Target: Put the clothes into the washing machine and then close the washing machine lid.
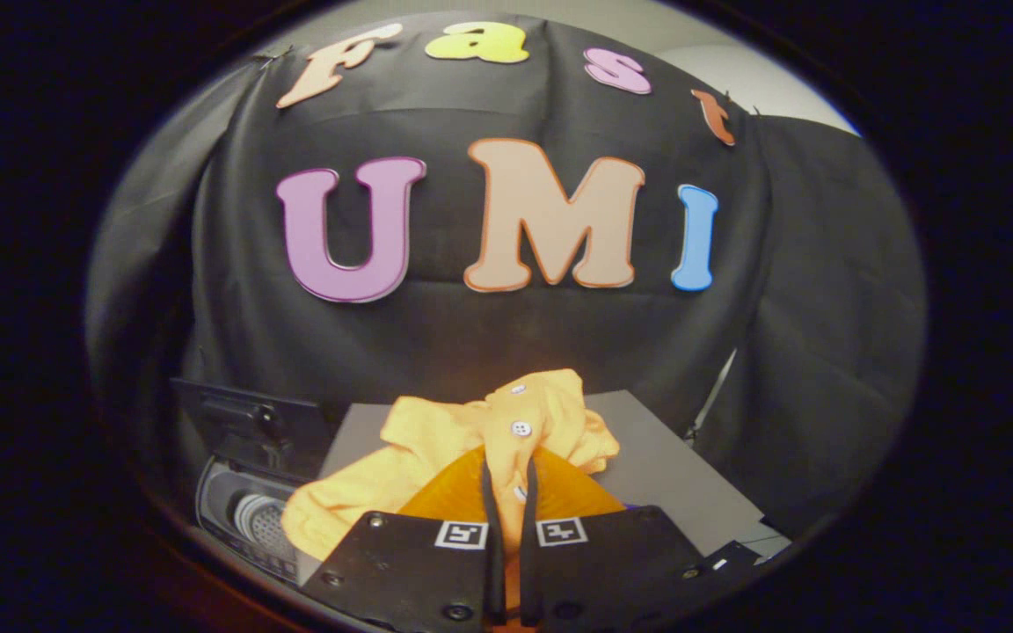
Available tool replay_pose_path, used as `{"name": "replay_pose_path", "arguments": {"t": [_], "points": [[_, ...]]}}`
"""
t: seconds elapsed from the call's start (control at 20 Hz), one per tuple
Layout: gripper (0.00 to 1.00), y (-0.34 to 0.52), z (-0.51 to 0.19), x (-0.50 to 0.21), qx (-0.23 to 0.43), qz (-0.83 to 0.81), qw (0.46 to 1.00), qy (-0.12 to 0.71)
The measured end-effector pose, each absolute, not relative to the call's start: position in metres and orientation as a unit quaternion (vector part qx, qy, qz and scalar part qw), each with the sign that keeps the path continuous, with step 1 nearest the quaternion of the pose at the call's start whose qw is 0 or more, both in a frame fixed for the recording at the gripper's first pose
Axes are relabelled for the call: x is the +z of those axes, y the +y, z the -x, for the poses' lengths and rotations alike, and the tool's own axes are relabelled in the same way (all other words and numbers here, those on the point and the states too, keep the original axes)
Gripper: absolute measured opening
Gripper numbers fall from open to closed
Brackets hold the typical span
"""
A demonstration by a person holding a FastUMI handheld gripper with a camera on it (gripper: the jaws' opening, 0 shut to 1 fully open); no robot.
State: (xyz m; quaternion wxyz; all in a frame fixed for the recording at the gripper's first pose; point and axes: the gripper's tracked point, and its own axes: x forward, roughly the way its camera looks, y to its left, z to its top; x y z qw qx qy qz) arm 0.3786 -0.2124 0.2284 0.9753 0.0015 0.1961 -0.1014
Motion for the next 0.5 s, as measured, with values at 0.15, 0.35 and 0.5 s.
{"name": "replay_pose_path", "arguments": {"t": [0.15, 0.35, 0.5], "points": [[0.06, -0.148, -0.393, 0.246, -0.05, -0.027, 0.981, 0.186], [0.06, -0.07, -0.409, 0.242, 0.002, -0.05, 0.979, 0.198], [0.06, -0.019, -0.422, 0.223, 0.033, -0.035, 0.976, 0.214]]}}
